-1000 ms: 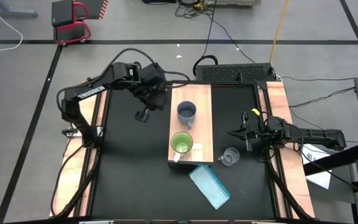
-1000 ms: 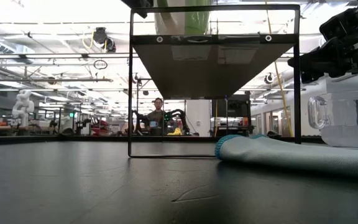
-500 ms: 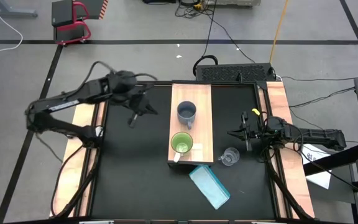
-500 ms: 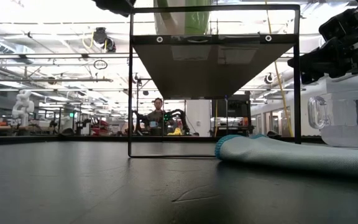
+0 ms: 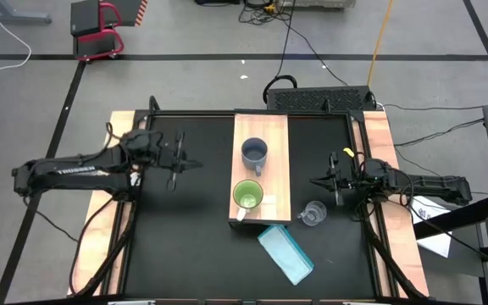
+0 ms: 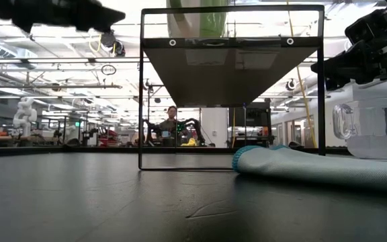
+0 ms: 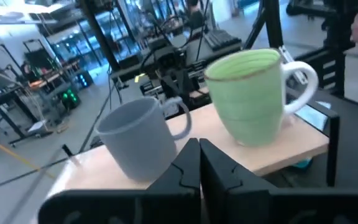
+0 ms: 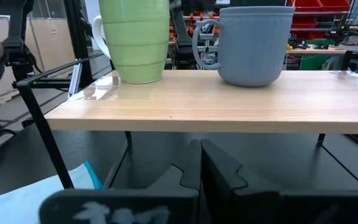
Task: Stack small to large cups/mugs on shelf
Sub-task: Put the transparent mug on the shelf
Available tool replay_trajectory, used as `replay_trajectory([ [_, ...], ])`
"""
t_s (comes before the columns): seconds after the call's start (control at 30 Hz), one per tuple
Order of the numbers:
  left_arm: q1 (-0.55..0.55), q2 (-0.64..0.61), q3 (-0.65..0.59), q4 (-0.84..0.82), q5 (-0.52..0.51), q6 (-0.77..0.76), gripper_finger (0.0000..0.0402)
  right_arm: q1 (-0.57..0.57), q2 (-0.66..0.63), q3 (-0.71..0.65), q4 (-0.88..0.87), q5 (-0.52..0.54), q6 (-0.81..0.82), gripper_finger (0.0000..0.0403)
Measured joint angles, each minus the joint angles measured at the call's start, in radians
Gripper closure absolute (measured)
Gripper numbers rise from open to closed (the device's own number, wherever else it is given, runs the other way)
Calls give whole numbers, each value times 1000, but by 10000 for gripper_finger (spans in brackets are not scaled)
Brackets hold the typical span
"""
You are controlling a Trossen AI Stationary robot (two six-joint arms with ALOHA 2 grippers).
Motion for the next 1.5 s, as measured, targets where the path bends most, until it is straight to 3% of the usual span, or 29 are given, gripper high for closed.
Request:
replay_trajectory([
  [0.23, -1, -33, -242, 270, -72, -78, 401, 0, 0, 0, 1, 0, 0, 403],
  [0.37, -1, -78, -306, 316, -108, -87, 401, 0, 0, 0, 1, 0, 3, 403],
  [0.7, -90, -270, -340, 321, -86, -49, 401, 0, 0, 0, 8, -1, 10, 403],
  [1.07, -189, -355, -401, 294, -54, -48, 401, 0, 0, 0, 18, -2, 11, 403],
  [1.5, -196, -412, -469, 213, -80, -83, 401, 0, 0, 0, 23, -2, 11, 403],
])
